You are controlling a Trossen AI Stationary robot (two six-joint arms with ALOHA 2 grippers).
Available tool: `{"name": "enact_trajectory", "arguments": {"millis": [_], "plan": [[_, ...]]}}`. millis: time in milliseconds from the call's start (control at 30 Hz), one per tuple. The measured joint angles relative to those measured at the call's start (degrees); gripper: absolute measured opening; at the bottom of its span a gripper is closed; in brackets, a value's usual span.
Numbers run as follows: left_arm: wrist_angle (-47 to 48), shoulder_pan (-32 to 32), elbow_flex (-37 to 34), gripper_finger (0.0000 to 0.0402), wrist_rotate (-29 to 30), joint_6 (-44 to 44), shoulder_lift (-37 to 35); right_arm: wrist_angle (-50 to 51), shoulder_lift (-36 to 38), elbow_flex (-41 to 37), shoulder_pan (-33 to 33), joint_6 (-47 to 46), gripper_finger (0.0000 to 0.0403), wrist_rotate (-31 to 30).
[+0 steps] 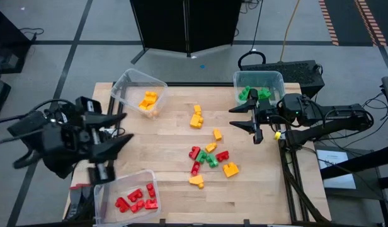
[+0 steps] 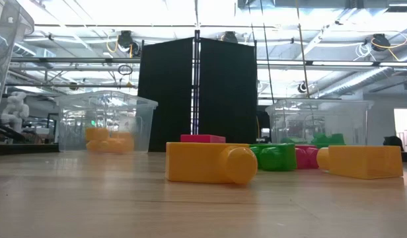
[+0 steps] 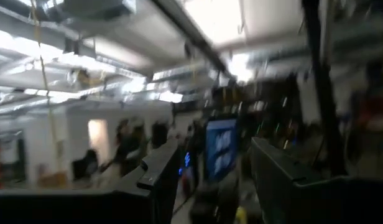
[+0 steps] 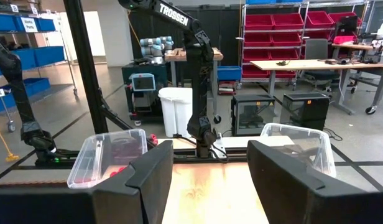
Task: Sort blocks
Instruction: Put the yellow game piece into the top left transparent bin
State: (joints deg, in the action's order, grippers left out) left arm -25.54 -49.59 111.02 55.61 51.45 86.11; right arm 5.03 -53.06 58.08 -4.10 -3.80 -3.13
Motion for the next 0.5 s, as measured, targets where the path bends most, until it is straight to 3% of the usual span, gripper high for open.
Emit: {"name": "enact_trajectory", "arguments": {"millis": [200, 367, 500], "plan": [[11.51, 0.63, 0.0, 0.0161, 4.9, -3.03, 0.09, -0.06, 0.0, 0.0, 0.01, 0.01, 0.0201, -0.01], [17.78, 2.3, 0.0, 0.0161, 6.3, -12.11, 0.15, -0.26, 0.0, 0.0, 0.01, 0.01, 0.0201, -0.01], [23.7, 3.55, 0.0, 0.0161, 11.2, -16.19, 0.15, -0.23, -0.13, 0.0, 0.01, 1.47, 0.0201, 0.03]]}}
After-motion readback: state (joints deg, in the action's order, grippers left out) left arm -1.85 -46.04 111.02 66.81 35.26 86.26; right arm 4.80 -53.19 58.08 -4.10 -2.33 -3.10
